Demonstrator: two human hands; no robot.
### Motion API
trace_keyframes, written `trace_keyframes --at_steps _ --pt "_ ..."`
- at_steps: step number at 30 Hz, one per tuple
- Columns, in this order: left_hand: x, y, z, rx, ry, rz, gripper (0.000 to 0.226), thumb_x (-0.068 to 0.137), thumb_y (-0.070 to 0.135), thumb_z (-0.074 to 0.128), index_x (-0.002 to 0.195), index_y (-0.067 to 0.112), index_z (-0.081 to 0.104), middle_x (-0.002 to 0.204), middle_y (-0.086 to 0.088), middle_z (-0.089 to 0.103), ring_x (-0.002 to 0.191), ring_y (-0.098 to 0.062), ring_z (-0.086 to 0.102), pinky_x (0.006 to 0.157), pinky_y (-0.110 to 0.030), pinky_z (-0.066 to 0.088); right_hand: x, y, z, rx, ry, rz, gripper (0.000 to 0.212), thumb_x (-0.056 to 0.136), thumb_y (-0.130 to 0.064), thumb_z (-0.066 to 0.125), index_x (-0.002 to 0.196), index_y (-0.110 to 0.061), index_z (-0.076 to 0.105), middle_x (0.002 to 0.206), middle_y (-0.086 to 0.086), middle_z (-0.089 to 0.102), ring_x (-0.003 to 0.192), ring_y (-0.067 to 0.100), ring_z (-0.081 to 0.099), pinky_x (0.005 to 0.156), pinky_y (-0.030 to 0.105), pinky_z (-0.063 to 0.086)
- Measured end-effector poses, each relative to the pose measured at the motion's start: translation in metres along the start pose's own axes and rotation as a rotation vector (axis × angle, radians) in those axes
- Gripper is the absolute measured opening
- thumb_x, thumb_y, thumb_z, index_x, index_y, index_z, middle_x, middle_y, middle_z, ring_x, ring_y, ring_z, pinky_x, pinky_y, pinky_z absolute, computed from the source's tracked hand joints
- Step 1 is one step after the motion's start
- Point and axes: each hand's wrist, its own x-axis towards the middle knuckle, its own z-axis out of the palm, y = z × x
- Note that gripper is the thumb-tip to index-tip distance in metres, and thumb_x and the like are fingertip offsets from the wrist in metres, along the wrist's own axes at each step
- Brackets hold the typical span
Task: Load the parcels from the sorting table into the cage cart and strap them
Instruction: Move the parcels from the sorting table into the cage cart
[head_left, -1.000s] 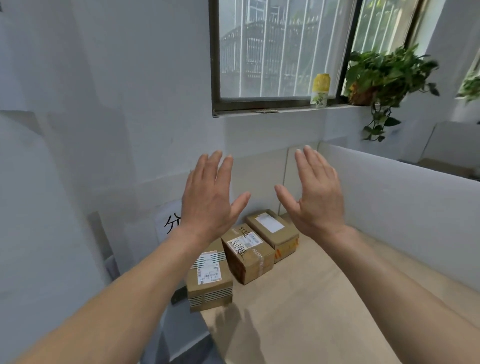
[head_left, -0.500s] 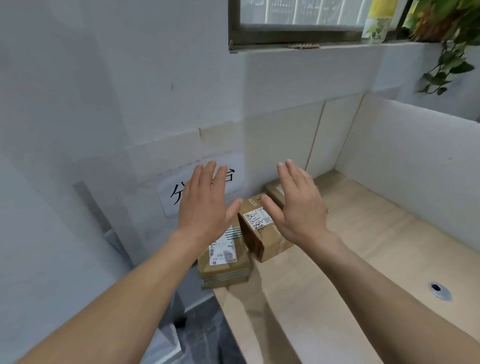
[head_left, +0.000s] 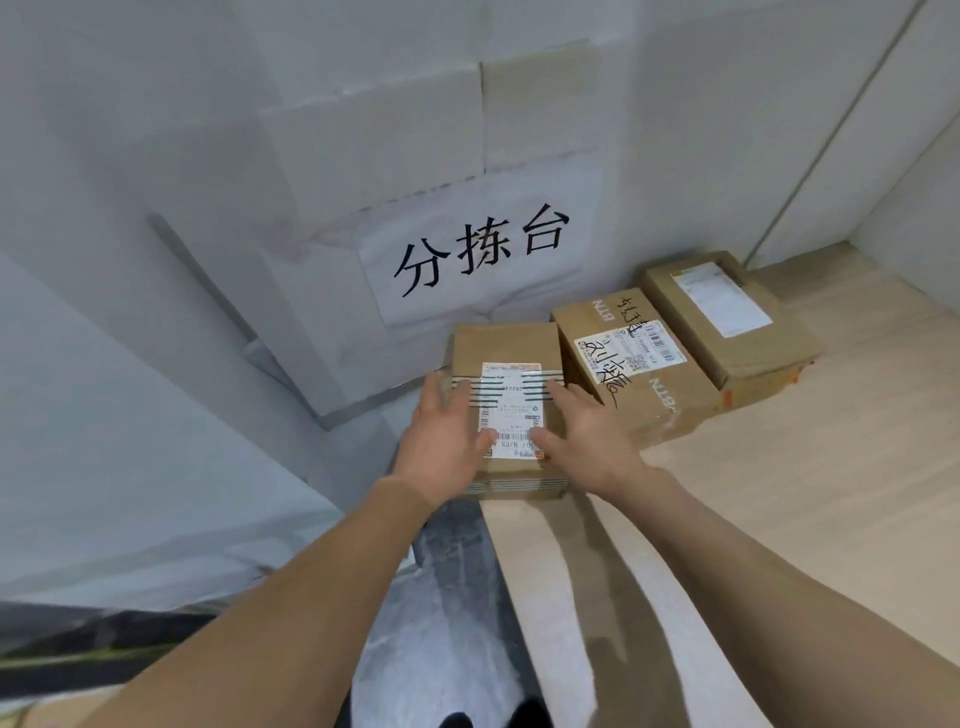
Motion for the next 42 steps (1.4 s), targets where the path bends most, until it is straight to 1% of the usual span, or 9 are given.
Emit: trace_keyframes --at_steps 6,11,18,23,27,30,34,39,42 --pt "-0.008 -0.006 0.009 -0.217 -0.127 -0.08 0.078 0.092 0.028 0.066 0.155 0.022 0.021 0.148 -0.012 0.04 0.132 -0.026 0.043 0.106 -0.031 0.035 -0.011 0.002 0.01 0.137 -0.013 0.087 0.067 0.085 -0.033 0.071 0.145 -0.028 0.041 0.132 -0.005 0.062 0.105 0.018 0.062 0.093 0.04 0.051" --pt "-0.026 -0.011 0.009 -0.29 -0.212 -0.077 0.087 0.075 0.027 0.082 0.146 0.031 0.031 0.127 -0.002 0.043 0.103 -0.015 0.048 0.089 -0.021 0.04 -0.034 0.002 0.012 0.079 0.016 0.218 0.039 0.083 -0.043 0.07 0.105 -0.029 0.041 0.105 -0.009 0.066 0.082 0.009 0.062 0.066 0.028 0.049" --pt "-0.044 -0.012 0.008 -0.315 -0.191 0.022 0.093 0.069 0.019 0.086 0.146 0.021 0.034 0.141 0.002 0.042 0.116 -0.009 0.043 0.094 -0.016 0.033 -0.056 -0.018 0.032 0.186 0.067 0.259 0.057 0.08 -0.023 0.072 0.126 -0.03 0.038 0.126 0.003 0.061 0.106 0.022 0.061 0.091 0.043 0.053" --pt "-0.069 -0.017 -0.013 -0.258 -0.075 0.15 0.101 0.071 0.019 0.085 0.151 0.027 0.024 0.151 0.003 0.026 0.131 -0.016 0.042 0.103 -0.022 0.036 -0.076 -0.041 0.025 0.139 0.202 0.152 0.086 0.078 -0.017 0.078 0.152 -0.023 0.034 0.14 -0.002 0.054 0.126 0.018 0.052 0.106 0.038 0.044" --pt "-0.084 -0.003 -0.052 -0.203 0.075 0.265 0.099 0.077 0.025 0.08 0.153 0.033 0.016 0.155 0.008 0.011 0.133 -0.017 0.038 0.101 -0.027 0.039 -0.09 -0.071 -0.002 0.085 0.391 -0.005 0.085 0.079 -0.024 0.079 0.153 -0.021 0.036 0.143 0.0 0.05 0.127 0.016 0.049 0.103 0.03 0.04" --pt "-0.09 0.018 -0.084 -0.221 0.204 0.356 0.097 0.078 0.029 0.08 0.152 0.034 0.017 0.152 0.013 0.009 0.132 -0.014 0.036 0.098 -0.024 0.038 -0.098 -0.092 -0.034 0.059 0.536 -0.092 0.083 0.078 -0.039 0.072 0.152 -0.024 0.036 0.147 0.0 0.046 0.132 0.016 0.046 0.105 0.038 0.044" --pt "-0.1 0.057 -0.123 -0.206 0.347 0.445 0.098 0.075 0.037 0.083 0.153 0.03 0.022 0.159 0.0 0.008 0.132 -0.019 0.039 0.101 -0.026 0.038 -0.112 -0.116 -0.083 0.032 0.738 -0.172 0.082 0.077 -0.028 0.082 0.148 -0.018 0.043 0.142 0.006 0.05 0.127 0.015 0.046 0.103 0.028 0.04" --pt "-0.124 0.117 -0.161 -0.192 0.499 0.555 0.097 0.075 0.042 0.082 0.152 0.031 0.024 0.159 0.0 0.01 0.132 -0.019 0.041 0.101 -0.029 0.042 -0.147 -0.132 -0.151 -0.025 0.957 -0.267 0.079 0.077 -0.031 0.083 0.146 -0.018 0.046 0.138 0.006 0.055 0.125 0.02 0.053 0.098 0.035 0.047" --pt "-0.146 0.152 -0.173 -0.201 0.596 0.636 0.095 0.075 0.038 0.083 0.151 0.03 0.027 0.157 -0.002 0.014 0.13 -0.019 0.043 0.099 -0.031 0.046 -0.175 -0.132 -0.185 -0.034 1.017 -0.33 0.078 0.08 -0.035 0.079 0.147 -0.022 0.042 0.142 0.01 0.053 0.133 0.026 0.05 0.099 0.049 0.052"
